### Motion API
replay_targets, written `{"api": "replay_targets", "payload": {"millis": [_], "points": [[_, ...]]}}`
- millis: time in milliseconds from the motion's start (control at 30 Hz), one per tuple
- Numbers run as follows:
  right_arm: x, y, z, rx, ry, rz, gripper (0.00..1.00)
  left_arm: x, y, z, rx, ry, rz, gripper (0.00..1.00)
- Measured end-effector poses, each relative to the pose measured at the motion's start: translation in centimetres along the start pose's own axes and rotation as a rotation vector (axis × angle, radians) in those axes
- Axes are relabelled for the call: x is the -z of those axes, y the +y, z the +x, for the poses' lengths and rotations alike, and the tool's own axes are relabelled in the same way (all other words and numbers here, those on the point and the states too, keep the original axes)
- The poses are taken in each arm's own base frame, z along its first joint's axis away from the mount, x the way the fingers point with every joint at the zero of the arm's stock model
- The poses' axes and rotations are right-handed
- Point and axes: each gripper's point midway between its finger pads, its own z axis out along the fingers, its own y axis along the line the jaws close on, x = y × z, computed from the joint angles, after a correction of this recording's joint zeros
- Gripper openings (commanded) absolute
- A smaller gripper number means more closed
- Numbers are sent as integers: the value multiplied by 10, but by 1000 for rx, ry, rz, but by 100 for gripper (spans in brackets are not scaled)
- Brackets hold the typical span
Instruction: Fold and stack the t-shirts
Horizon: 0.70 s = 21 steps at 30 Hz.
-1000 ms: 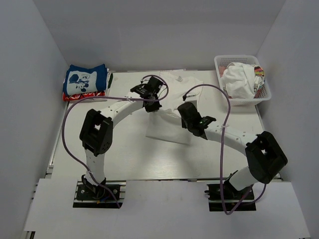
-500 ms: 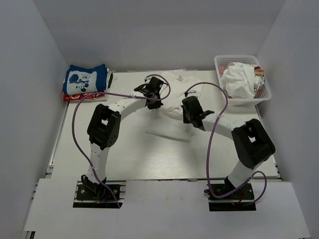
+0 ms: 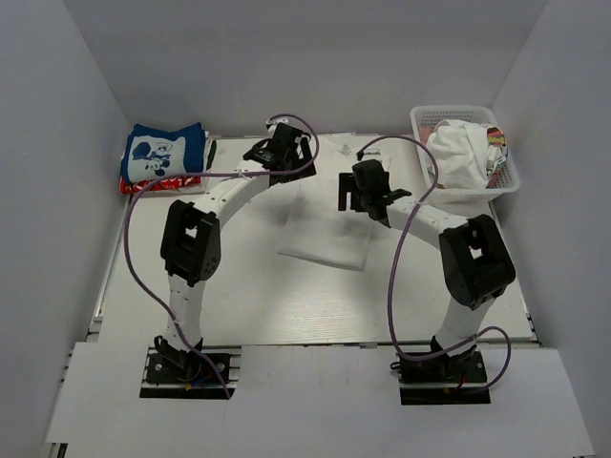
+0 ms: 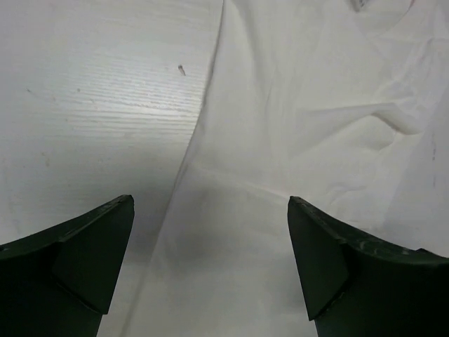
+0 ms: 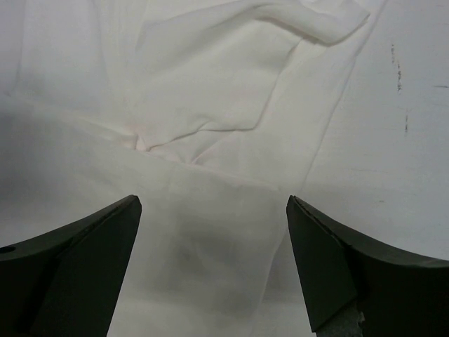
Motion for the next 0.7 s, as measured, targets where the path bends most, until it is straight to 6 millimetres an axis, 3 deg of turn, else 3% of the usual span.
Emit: {"api": "replay_targets", "payload": {"millis": [67,133,233,333,500,600,700], "points": [[7,5,3,4,14,-38,90,14,8,0,3,-13,2,100],[21,10,13,-4,32,-82,90,31,25,15,-5,11,-12,100],[49,9,37,-25,74,-136,90,51,50,51,-21,79,-21,100],[81,8,70,-32,108,-218,90,62,74,102,-44,183,-35,100],[104,6,125,-39,214,-291,90,66,96,174,-74,361,-38,89],[107,9,146,-90,274,-306,90,67,100,194,-76,407,-24,86],[109,11,161,-184,308,-308,90,65,93,192,-68,397,8,81]]}}
